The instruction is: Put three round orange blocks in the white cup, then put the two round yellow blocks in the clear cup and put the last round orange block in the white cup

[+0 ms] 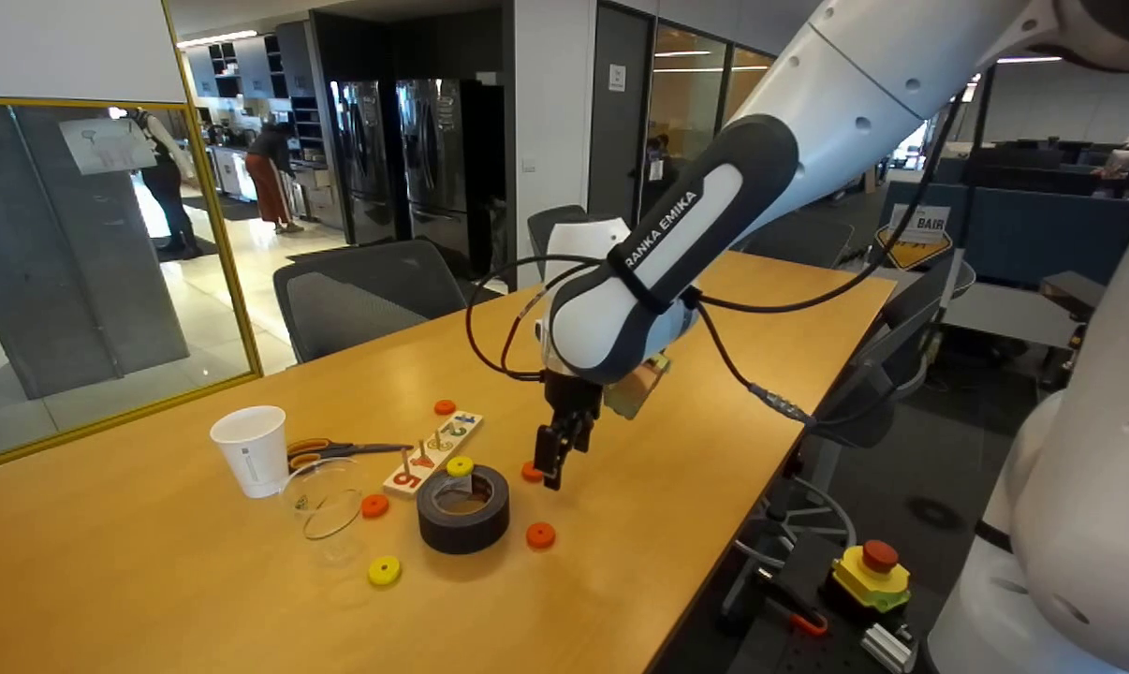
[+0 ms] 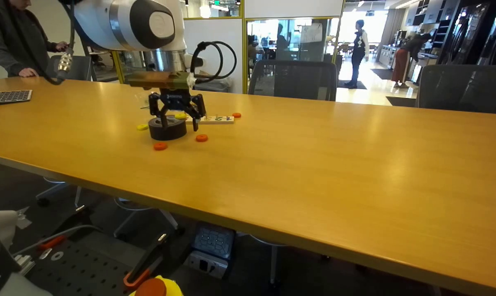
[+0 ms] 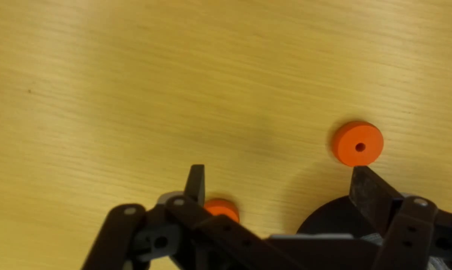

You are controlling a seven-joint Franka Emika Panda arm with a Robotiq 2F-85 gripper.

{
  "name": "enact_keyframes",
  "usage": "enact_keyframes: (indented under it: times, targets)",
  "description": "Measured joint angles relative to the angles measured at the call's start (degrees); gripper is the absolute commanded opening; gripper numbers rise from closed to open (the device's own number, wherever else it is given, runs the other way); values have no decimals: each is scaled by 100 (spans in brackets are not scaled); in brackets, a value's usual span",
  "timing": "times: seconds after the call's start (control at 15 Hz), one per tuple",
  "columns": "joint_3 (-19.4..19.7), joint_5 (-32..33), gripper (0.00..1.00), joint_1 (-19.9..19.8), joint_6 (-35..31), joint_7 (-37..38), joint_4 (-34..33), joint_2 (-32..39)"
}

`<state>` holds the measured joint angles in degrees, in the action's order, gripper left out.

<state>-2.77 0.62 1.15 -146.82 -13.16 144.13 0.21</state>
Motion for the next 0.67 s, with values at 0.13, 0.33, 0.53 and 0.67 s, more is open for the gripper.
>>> enact_keyframes:
  times: [0.13, 0.33, 0.53, 0.67]
  targets:
    - [0, -102, 100, -1, -6, -634, -237, 279]
    - [-7, -314, 100, -34, -5, -1453, -594, 659]
    - [-37, -464, 100, -153, -1, -2076, -952, 1056]
    - [-47, -464, 100, -250, 0, -2301, -1159, 1300]
